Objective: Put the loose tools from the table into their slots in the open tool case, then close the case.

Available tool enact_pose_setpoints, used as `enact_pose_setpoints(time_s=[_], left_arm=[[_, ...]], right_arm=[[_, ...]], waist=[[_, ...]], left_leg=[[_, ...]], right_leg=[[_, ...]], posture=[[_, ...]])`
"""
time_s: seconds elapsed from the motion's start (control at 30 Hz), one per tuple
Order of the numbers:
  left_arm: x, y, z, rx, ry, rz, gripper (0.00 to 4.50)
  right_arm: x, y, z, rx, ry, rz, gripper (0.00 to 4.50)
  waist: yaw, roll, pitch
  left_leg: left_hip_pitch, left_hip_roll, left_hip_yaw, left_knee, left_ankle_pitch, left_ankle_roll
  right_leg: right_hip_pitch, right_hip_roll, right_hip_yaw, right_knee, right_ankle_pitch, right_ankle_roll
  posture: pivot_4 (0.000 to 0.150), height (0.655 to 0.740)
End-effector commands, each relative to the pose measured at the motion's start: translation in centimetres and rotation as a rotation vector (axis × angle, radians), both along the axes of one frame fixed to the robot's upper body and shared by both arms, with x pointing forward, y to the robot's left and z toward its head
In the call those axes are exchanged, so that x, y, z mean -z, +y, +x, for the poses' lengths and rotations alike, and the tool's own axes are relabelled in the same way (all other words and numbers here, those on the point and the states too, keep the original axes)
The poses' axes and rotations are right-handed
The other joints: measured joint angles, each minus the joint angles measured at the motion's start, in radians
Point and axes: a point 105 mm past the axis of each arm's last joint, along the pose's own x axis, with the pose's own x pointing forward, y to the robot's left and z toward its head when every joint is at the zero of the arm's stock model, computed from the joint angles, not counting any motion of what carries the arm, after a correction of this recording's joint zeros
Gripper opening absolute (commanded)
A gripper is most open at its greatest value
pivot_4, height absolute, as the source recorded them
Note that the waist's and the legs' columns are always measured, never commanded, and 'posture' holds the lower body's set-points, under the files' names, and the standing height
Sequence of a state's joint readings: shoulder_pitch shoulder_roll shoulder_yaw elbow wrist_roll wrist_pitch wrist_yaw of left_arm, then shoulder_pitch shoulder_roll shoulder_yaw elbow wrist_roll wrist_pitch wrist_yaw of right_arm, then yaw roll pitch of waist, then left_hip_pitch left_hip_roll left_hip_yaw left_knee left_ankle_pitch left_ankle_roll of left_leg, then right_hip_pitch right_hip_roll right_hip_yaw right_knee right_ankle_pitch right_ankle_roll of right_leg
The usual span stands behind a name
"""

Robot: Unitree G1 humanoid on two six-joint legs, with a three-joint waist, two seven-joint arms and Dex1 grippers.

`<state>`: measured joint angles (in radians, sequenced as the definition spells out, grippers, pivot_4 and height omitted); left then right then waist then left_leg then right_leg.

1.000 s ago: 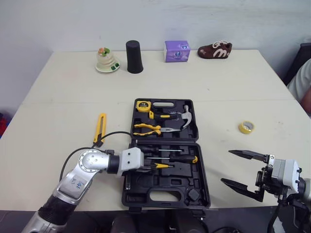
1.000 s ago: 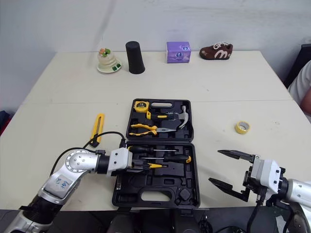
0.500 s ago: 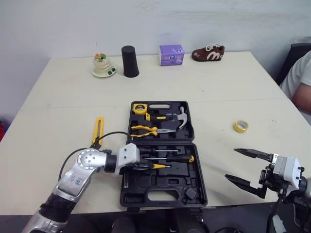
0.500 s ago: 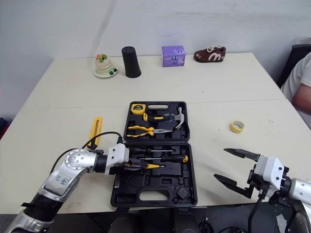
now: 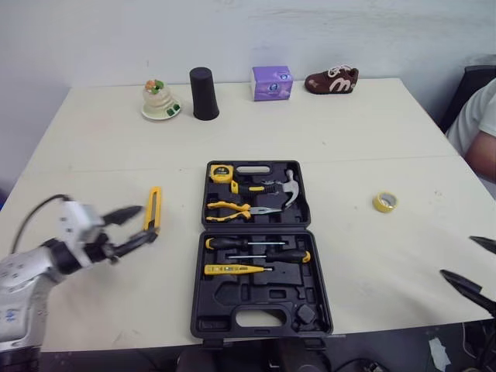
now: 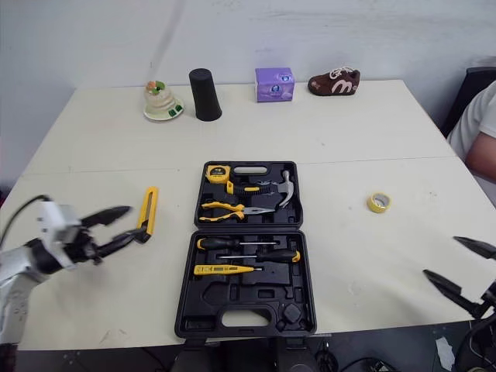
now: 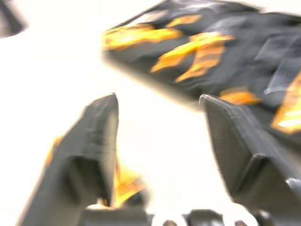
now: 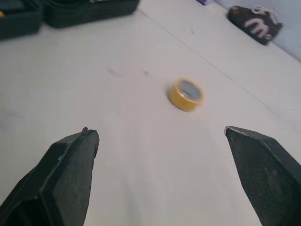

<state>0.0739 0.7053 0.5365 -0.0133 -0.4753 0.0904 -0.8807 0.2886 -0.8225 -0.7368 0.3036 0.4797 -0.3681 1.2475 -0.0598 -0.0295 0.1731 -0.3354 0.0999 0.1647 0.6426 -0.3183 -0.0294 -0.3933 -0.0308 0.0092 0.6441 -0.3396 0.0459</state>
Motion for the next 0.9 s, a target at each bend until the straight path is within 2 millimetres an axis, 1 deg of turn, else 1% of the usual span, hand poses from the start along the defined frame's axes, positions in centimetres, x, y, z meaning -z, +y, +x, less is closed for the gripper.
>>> enact_pose_setpoints(time_s=[0.03,0.1,0.13,0.2,0.23,0.27,0.3,0.37,0.43,0.5,0.6,0.77,0.83,0.9], left_arm=[[0.2,7.0,-1.5,-0.317,-0.025,-0.004,4.46],[0.3,10.3,-2.7,-0.483,-0.030,-0.022,4.46],[0.3,11.5,-3.3,-0.542,-0.028,-0.020,4.46],[0.3,13.1,-4.3,-0.619,-0.028,-0.028,4.46],[0.3,13.7,-4.8,-0.652,-0.022,-0.013,4.46],[0.3,14.2,-5.2,-0.680,-0.018,-0.006,4.46],[0.7,14.9,-6.0,-0.737,0.003,-0.002,4.46],[1.2,15.2,-6.7,-0.777,0.016,-0.038,4.46],[1.5,14.9,-6.8,-0.781,0.032,-0.043,4.46],[1.6,14.3,-6.6,-0.776,0.029,-0.048,4.46],[1.5,13.1,-5.9,-0.749,0.013,-0.073,4.46],[0.5,10.2,-4.3,-0.674,0.017,-0.099,4.46],[0.1,8.8,-3.5,-0.643,0.043,-0.106,4.46],[-1.2,6.4,-1.9,-0.570,0.023,-0.133,4.46]], right_arm=[[-0.5,-3.1,-0.3,0.158,-0.063,-0.024,4.50],[-0.1,-4.7,-0.8,0.248,-0.072,-0.016,4.50],[0.1,-5.4,-1.1,0.292,-0.077,-0.007,4.50],[0.6,-6.6,-1.9,0.355,-0.071,-0.003,4.50],[0.7,-7.0,-2.1,0.380,-0.071,-0.008,4.50],[0.8,-7.5,-2.3,0.410,-0.074,-0.016,4.50],[0.8,-8.7,-2.9,0.497,-0.083,-0.021,4.50],[1.2,-10.5,-3.7,0.632,-0.067,-0.014,4.50],[1.4,-10.6,-3.5,0.648,-0.059,-0.012,4.50],[1.0,-10.8,-2.5,0.667,-0.078,-0.003,4.50],[0.6,-9.9,-0.9,0.632,-0.099,-0.003,4.50],[-0.2,-6.8,1.7,0.478,-0.117,0.018,4.50],[-0.5,-4.6,2.7,0.372,-0.106,0.037,4.50],[-1.0,-1.2,4.0,0.216,-0.094,0.085,4.50]], waist=[[0.000,0.000,0.000],[0.000,-0.001,0.001],[-0.001,-0.002,0.001],[0.002,-0.003,0.002],[0.003,-0.003,0.002],[0.003,-0.003,0.002],[0.002,-0.003,0.002],[0.000,-0.003,0.002],[-0.002,-0.003,0.001],[-0.003,-0.003,0.001],[-0.016,-0.004,0.001],[-0.027,-0.004,0.001],[-0.027,-0.004,0.002],[-0.026,-0.004,0.002]], left_leg=[[0.000,0.000,0.000,0.000,0.000,0.000],[0.000,0.000,0.000,0.000,-0.001,-0.001],[0.000,0.000,0.000,0.000,-0.002,-0.001],[0.000,0.000,0.000,-0.003,-0.003,-0.001],[0.000,-0.001,0.000,-0.005,-0.003,-0.001],[0.000,-0.001,0.001,-0.006,-0.003,-0.001],[0.000,-0.002,0.001,-0.007,-0.003,-0.001],[0.000,-0.003,0.002,-0.010,-0.002,-0.001],[0.000,-0.003,0.002,-0.011,-0.002,-0.003],[0.000,-0.003,0.002,-0.012,-0.002,-0.004],[0.001,-0.003,0.002,-0.011,-0.004,-0.008],[0.001,-0.004,0.001,-0.012,-0.001,-0.011],[0.001,-0.004,0.002,-0.012,0.001,-0.013],[0.001,-0.003,0.002,-0.012,0.001,-0.013]], right_leg=[[0.000,0.000,0.000,0.000,0.000,0.000],[-0.001,-0.001,0.000,0.000,0.000,-0.001],[-0.001,-0.001,0.000,0.000,-0.001,-0.001],[-0.002,-0.002,-0.001,0.000,-0.002,-0.004],[-0.002,-0.003,-0.001,-0.001,-0.004,-0.007],[-0.002,-0.004,-0.001,-0.001,-0.004,-0.008],[-0.002,-0.005,-0.002,-0.001,-0.004,-0.008],[-0.003,-0.006,-0.001,-0.001,-0.004,-0.007],[-0.004,-0.006,-0.001,-0.001,-0.005,-0.006],[-0.004,-0.006,-0.002,-0.002,-0.005,-0.006],[-0.003,-0.006,-0.001,-0.001,-0.004,-0.003],[-0.002,-0.005,-0.001,-0.001,-0.002,0.000],[-0.003,-0.005,-0.001,-0.001,-0.002,0.001],[-0.003,-0.004,-0.001,-0.001,-0.001,0.001]], posture=[[0.150,0.7400],[0.150,0.7400],[0.150,0.7400],[0.150,0.7400],[0.150,0.7400],[0.150,0.7400],[0.150,0.7400],[0.150,0.7400],[0.150,0.7400],[0.150,0.7400],[0.150,0.7400],[0.150,0.7400],[0.150,0.7400],[0.150,0.7400]])
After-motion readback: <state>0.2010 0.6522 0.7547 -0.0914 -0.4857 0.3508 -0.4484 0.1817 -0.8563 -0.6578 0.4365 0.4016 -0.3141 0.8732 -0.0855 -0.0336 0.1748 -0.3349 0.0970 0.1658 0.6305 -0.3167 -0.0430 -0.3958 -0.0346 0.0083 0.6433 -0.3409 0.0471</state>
